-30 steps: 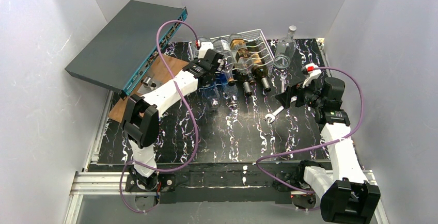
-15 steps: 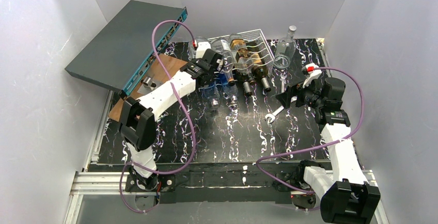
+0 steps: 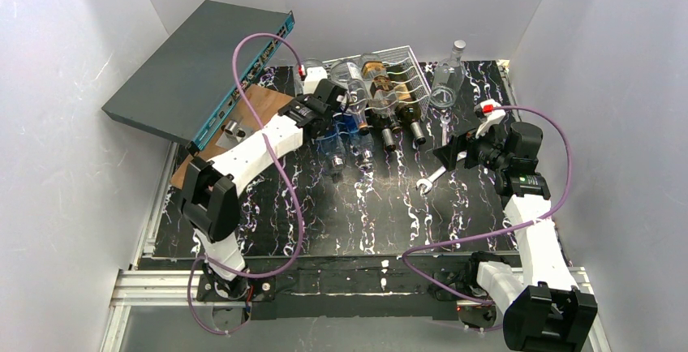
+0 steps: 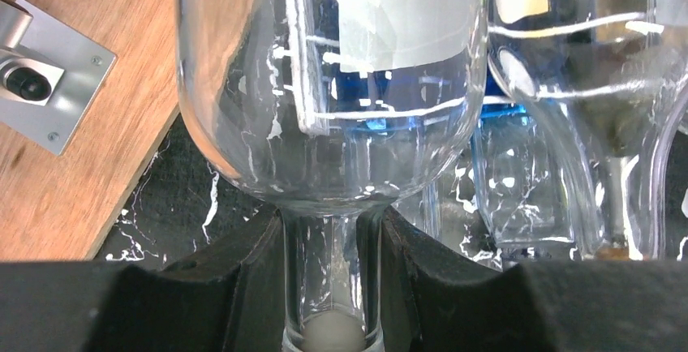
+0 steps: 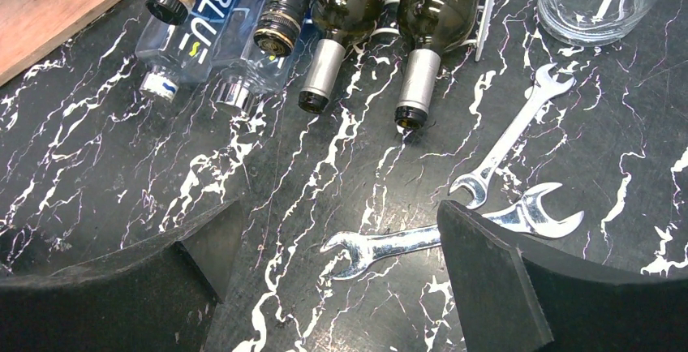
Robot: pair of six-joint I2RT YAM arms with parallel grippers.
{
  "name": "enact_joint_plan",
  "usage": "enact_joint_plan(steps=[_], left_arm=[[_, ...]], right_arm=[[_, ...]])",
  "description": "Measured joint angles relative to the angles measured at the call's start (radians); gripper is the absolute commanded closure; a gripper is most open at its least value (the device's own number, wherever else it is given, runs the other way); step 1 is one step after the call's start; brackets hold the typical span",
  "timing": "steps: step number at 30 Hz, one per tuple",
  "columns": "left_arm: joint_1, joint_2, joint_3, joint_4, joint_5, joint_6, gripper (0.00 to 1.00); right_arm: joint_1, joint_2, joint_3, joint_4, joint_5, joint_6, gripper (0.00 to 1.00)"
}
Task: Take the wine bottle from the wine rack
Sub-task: Pick up the wine bottle from the wine rack.
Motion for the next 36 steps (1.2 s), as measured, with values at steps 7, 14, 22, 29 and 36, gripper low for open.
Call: enact_joint_plan(steps=[7,14,22,29,36], left_arm=[[-0.001,-0.077,-0.060,-0.010,0.025,0.000,1.00],[-0.001,-0.134,-0.098,-0.017,0.029,-0.003,1.00],[-0.003,-0.136,-0.117,-0.020,0.037,-0.018,1.00],[-0.005,-0.174,-0.151,-0.024,0.055,-0.024,1.00],[-0.017,-0.261,-0.199,-0.040,0.073,-0.045,1.00]], right_arm=[[0.000,0.000,0.000,0.000,0.001,0.000,0.02],[0.000,0.000,0.000,0.000,0.003,0.000,0.02],[0.000,0.000,0.000,0.000,0.003,0.000,0.02],[0.000,0.000,0.000,0.000,0.003,0.000,0.01],[0.000,-0.001,0.000,0.000,0.003,0.000,0.02]])
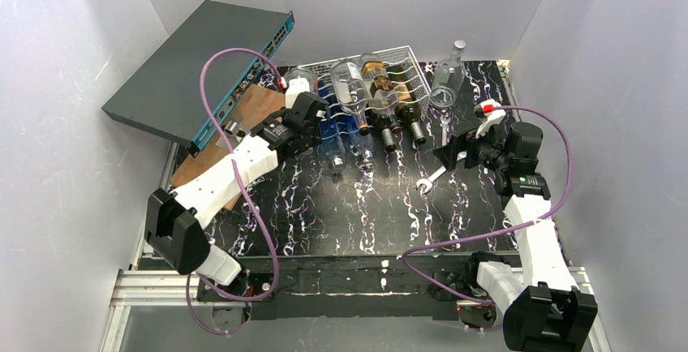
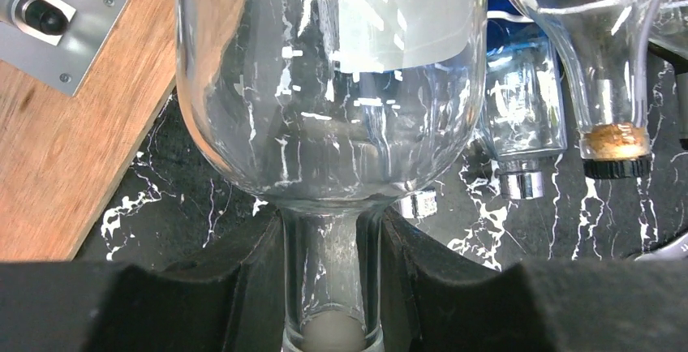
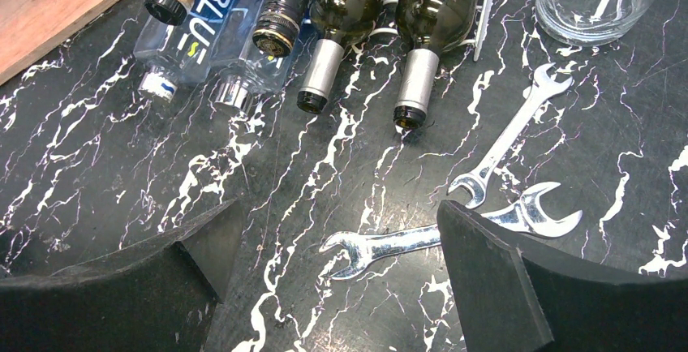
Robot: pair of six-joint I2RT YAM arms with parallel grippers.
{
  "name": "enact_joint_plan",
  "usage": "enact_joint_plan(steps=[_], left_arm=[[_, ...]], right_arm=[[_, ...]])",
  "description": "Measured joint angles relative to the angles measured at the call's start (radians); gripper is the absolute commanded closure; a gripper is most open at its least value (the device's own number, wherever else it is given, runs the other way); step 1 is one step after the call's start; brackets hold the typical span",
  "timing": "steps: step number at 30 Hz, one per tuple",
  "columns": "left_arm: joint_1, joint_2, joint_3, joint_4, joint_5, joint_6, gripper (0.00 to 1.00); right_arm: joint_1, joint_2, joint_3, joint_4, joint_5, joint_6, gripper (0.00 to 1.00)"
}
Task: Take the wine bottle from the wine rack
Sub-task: Pick up the wine bottle from the wine rack, then place the wine bottle at the center of the board.
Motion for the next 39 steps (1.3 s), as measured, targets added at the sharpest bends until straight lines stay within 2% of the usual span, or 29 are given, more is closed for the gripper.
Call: enact_joint_plan(steps=[15,39], left_arm=[[-0.012,-0.053,-0.070,-0.008,0.045,-0.023,1.00],[-0.093,-0.246,-0.149,-0.072,0.149,-0.051,1.00]], right_arm=[[0.000,-0.010,0.000,0.000,0.000,0.000,0.02],[0.000,-0.012,-0.017,0.004,0.002,-0.003,0.02]])
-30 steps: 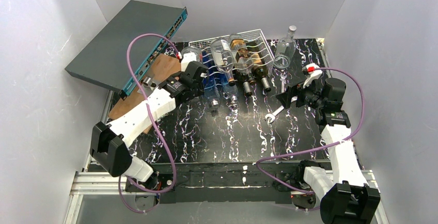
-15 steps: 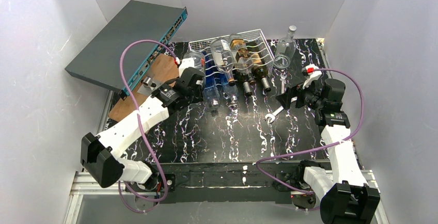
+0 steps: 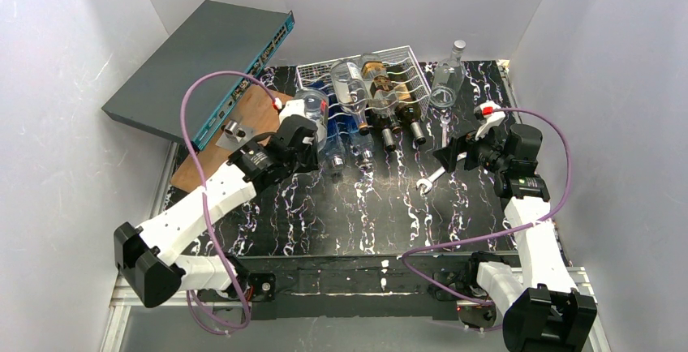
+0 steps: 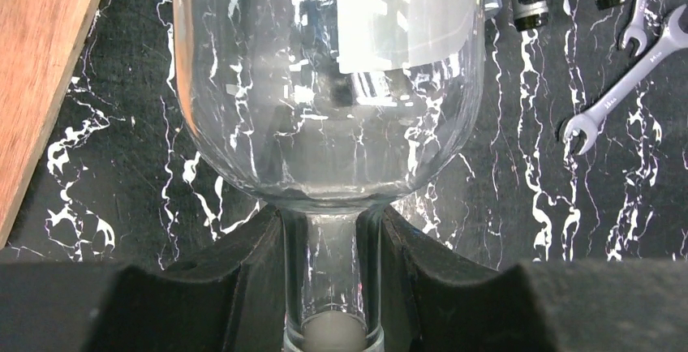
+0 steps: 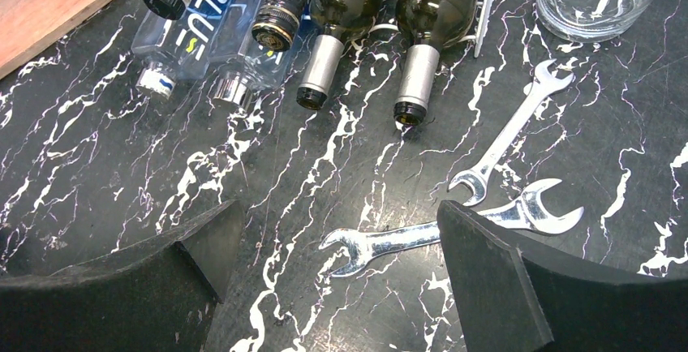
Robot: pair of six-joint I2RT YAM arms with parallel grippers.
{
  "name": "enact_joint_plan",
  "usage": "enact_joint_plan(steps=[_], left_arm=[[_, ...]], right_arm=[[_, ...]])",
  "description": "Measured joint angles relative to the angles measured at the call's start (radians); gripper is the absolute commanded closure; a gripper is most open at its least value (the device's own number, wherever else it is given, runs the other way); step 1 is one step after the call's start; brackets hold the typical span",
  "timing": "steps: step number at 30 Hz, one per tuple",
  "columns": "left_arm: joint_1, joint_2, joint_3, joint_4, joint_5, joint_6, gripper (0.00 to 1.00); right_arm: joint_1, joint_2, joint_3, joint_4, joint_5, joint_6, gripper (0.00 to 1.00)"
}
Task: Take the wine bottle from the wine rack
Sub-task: Place the wine bottle at the center of the board.
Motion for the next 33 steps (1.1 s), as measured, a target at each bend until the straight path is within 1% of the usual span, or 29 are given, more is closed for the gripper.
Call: enact_joint_plan(steps=[12,17,28,33], left_arm=[[-0.039,-0.152,-0.048,-0.069,0.069,-0.026,1.00],[-0.063,-0.202,-0.094,-0.086,0.107,-0.053,1.00],[-0.152,-0.224,-0.143,-0.133,0.197,-0.103,1.00],[-0.195,-0.223,-0.150,-0.134,0.239,-0.129,1.00]], right_arm=[[0.000,-0.001,-0.002,0.000,0.002,-0.016,0.01],[0.000,-0.002,-0.013,0.002,0.002,-0.024,0.01],[0.000,-0.002,-0.016,0.001,-0.003,-0.049,0.02],[-0.005,-0.003,-0.016,-0.002,-0.063,-0.090,0.02]])
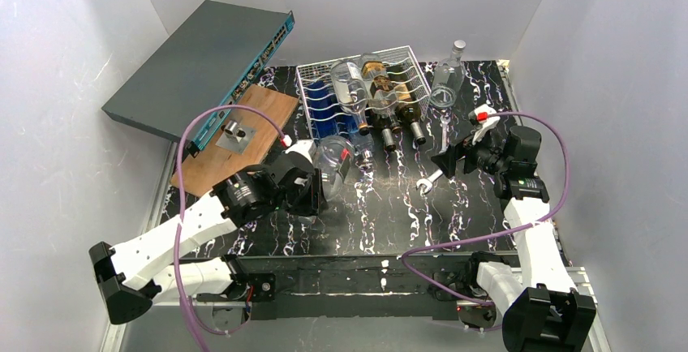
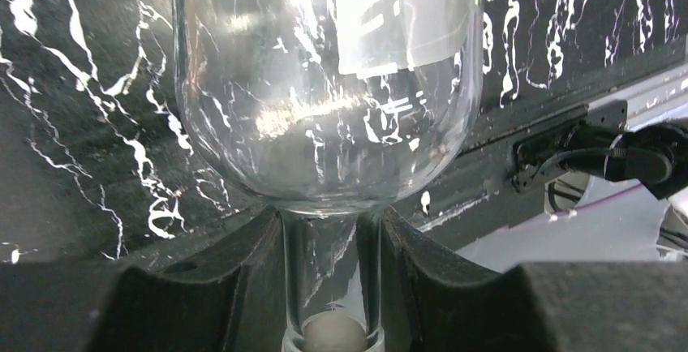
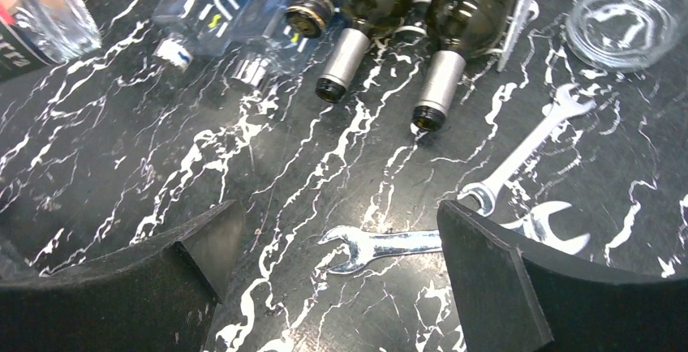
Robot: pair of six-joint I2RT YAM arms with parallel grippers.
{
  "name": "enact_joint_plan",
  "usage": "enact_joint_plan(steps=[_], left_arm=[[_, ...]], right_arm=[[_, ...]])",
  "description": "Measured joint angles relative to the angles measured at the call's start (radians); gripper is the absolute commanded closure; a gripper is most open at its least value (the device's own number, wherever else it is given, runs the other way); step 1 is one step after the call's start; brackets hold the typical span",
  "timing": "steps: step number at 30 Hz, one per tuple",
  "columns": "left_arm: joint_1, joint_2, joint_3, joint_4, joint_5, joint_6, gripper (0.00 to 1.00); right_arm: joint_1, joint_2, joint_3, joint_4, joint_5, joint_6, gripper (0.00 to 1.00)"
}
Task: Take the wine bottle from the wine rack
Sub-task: Place the wine bottle at the center of the board.
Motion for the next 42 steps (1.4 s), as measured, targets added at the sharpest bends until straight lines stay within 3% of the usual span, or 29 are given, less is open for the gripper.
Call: enact_joint_plan(steps=[7,15,25,34,42], left_arm=[[-0.045,0.053,-0.009,-0.002,0.077,-0.036,1.00],[-0.070,0.186,0.000,-0.008,0.191,-0.068,1.00],[-0.077,0.301,0.079,-0.051,0.305,-0.100,1.00],[-0.077,0.376,0.161,-0.083,0.385,-0.121,1.00],[-0.077,0.471,0.224,-0.117,0.426,-0.130,1.00]], right_arm=[[0.001,0.000,0.000,-0.075,-0.171,-0.174,0.01],[0.046,0.008,0.001,-0.295,-0.370,-0.541,0.02],[0.317,0.101,0.004,-0.382,-0.319,-0.800,0.02],[0.423,0.179,0.055,-0.500,-0.336,-1.111,0.02],[0.522,0.208,0.057,-0.466,-0.348,-1.166,0.02]])
